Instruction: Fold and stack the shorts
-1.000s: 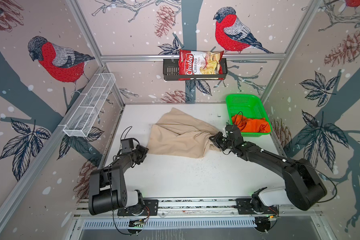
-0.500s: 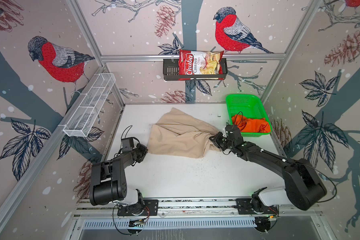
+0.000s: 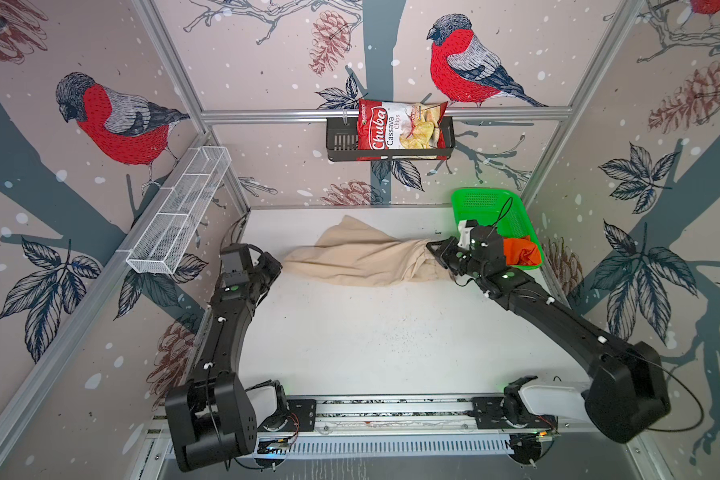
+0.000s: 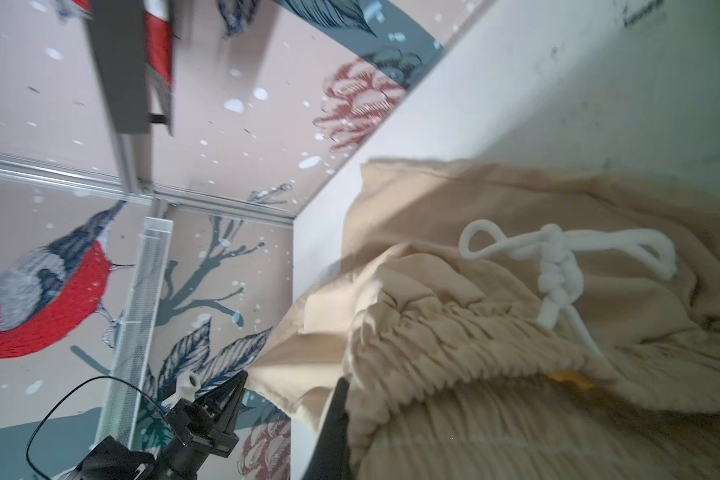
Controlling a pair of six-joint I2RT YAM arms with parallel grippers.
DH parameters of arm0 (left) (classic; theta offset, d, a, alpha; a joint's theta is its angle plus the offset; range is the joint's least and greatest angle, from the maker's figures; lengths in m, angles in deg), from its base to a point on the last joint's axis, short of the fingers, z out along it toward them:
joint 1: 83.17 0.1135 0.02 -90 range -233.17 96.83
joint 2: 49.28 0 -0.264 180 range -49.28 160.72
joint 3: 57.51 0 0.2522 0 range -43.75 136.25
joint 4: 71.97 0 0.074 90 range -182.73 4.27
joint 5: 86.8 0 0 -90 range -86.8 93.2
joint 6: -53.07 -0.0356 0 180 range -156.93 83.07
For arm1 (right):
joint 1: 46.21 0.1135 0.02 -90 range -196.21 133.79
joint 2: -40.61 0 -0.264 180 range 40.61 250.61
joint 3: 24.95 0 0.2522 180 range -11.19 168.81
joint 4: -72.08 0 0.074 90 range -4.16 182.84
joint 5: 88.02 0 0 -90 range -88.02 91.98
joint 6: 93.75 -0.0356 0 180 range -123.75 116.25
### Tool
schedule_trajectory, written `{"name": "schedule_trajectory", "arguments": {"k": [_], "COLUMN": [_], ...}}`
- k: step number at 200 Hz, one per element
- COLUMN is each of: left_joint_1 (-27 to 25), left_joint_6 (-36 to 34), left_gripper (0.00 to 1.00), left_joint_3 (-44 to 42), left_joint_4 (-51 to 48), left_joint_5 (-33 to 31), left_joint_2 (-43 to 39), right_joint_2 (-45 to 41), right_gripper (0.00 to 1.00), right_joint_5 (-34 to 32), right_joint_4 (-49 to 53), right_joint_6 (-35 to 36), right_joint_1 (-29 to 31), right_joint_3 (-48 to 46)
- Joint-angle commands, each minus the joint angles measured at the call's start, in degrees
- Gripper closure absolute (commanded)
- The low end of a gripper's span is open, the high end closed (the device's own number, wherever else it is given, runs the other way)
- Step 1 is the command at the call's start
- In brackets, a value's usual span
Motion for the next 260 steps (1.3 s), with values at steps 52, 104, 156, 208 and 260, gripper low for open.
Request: {"name": "schedule_trajectory", "arguments": {"k": [52,104,156,208,260], "left_joint_1": [0.1,0.1,0.1,0.1,0.3], "left_joint_6": [-17.3,-21.3,-22.6,-21.1,-19.6], "left_gripper": [1.00,1.00,1.00,1.00,1.00], "left_joint_3": [30.3,45.1,49.4,52.2,77.3], "left_joint_4": [-18.3,-23.6,-24.9,-16.6,-14.7], "left_joint_5": [-12.9,-14.3,-10.7,-5.2,-3.7], "left_joint_2": [-4.6,-8.0,-3.8,9.3,28.0], "right_joint_2": [-7.3,-12.5,-13.0,5.1,39.8], "right_gripper": [0.97,0.97,0.96,0.97,0.98], "right_joint_5": [7.0,15.4,14.5,14.6,18.3], "right_joint_4": [11.2,19.1,21.4,16.5,23.7], "right_joint_6": [17.6,20.7,20.1,18.4,20.7], "right_joint_1": [-4.0,-3.7,-3.8,-1.8,-2.0], "right_joint_3": [19.0,31.8,33.7,39.5,88.4]}}
